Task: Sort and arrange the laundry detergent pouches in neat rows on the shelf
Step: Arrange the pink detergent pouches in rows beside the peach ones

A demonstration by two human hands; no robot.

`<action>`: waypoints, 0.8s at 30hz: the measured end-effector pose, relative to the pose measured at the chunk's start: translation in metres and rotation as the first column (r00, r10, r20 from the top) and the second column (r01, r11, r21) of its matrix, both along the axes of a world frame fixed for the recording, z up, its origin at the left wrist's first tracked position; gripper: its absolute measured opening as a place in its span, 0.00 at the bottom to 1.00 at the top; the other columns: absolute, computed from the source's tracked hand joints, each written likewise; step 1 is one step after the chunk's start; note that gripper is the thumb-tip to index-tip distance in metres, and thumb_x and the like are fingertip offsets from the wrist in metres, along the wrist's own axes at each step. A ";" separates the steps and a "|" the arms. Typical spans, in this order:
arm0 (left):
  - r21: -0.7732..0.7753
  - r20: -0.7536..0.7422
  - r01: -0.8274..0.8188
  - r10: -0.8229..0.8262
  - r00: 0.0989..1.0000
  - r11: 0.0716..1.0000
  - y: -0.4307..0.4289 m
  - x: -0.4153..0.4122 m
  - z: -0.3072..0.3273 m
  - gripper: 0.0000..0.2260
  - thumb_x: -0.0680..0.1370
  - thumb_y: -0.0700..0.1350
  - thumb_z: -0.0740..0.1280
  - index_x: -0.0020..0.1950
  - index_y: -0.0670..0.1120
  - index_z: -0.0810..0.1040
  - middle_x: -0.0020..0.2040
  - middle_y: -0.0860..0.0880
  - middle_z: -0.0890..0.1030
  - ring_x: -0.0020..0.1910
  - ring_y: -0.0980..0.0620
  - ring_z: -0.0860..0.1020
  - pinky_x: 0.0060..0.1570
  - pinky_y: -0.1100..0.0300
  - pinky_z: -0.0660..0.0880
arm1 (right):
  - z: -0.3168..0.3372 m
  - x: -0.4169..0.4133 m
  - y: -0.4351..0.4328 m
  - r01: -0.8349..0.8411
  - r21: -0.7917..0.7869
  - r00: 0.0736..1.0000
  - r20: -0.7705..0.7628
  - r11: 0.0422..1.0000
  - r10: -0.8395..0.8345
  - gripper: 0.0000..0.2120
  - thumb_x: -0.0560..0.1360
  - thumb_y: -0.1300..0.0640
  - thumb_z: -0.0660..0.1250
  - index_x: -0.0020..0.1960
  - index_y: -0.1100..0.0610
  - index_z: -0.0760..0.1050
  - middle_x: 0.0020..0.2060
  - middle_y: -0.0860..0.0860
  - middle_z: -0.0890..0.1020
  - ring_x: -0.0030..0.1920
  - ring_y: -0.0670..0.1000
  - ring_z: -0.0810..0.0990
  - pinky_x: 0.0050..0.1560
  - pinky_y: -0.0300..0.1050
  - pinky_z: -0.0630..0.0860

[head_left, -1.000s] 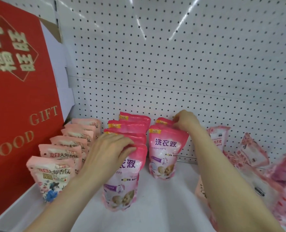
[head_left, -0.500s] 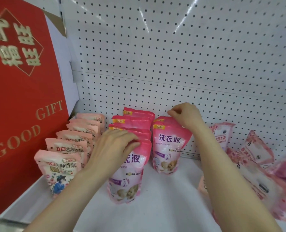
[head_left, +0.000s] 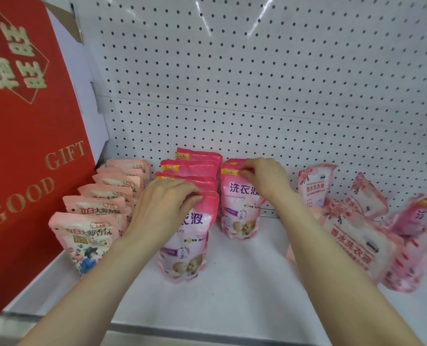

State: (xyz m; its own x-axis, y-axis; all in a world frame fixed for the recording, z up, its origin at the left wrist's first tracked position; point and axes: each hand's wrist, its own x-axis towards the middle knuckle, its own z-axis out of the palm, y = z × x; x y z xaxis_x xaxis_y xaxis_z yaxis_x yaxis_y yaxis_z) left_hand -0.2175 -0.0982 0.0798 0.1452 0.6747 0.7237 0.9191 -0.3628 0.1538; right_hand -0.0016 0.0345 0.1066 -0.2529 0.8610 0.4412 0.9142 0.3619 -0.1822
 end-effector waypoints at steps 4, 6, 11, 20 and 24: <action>0.007 0.015 0.015 -0.016 1.000 1.000 -0.005 0.001 -0.003 0.08 0.75 0.42 0.71 0.54 0.47 0.83 0.50 0.51 0.83 0.50 0.49 0.78 0.50 0.61 0.67 | -0.014 0.008 -0.019 0.039 0.181 0.996 0.067 0.983 -0.052 0.16 0.80 0.53 0.63 0.66 0.50 0.76 0.59 0.53 0.82 0.60 0.59 0.77 0.58 0.53 0.72; 0.062 0.027 0.016 -0.018 0.999 0.998 -0.011 0.003 -0.006 0.11 0.75 0.39 0.70 0.57 0.45 0.82 0.53 0.48 0.81 0.54 0.47 0.76 0.53 0.59 0.67 | -0.026 0.015 -0.039 0.047 0.274 0.996 0.056 0.961 -0.064 0.20 0.78 0.55 0.66 0.70 0.53 0.73 0.64 0.55 0.78 0.65 0.60 0.73 0.63 0.56 0.68; 0.178 0.034 0.066 -0.073 0.997 0.982 -0.032 0.016 -0.036 0.13 0.74 0.37 0.70 0.59 0.43 0.81 0.55 0.45 0.80 0.55 0.43 0.75 0.57 0.61 0.65 | -0.076 0.040 -0.110 0.018 0.385 1.000 -0.004 0.923 -0.018 0.22 0.73 0.61 0.71 0.66 0.59 0.75 0.61 0.59 0.79 0.62 0.63 0.76 0.61 0.59 0.73; -0.034 0.169 0.238 -0.229 0.959 0.971 -0.089 0.084 -0.123 0.11 0.77 0.43 0.68 0.59 0.48 0.80 0.55 0.47 0.80 0.54 0.45 0.77 0.55 0.56 0.70 | -0.183 0.119 -0.237 0.121 0.297 0.990 -0.110 0.947 -0.092 0.14 0.74 0.59 0.69 0.59 0.57 0.80 0.53 0.53 0.83 0.51 0.58 0.80 0.51 0.52 0.78; -0.130 0.180 0.294 -0.269 0.946 0.947 -0.101 0.126 -0.137 0.12 0.77 0.42 0.69 0.60 0.50 0.79 0.56 0.49 0.79 0.55 0.47 0.76 0.54 0.60 0.68 | -0.194 0.175 -0.260 0.253 0.294 0.956 -0.224 0.922 -0.191 0.12 0.75 0.63 0.70 0.58 0.57 0.81 0.52 0.54 0.83 0.52 0.58 0.80 0.52 0.49 0.77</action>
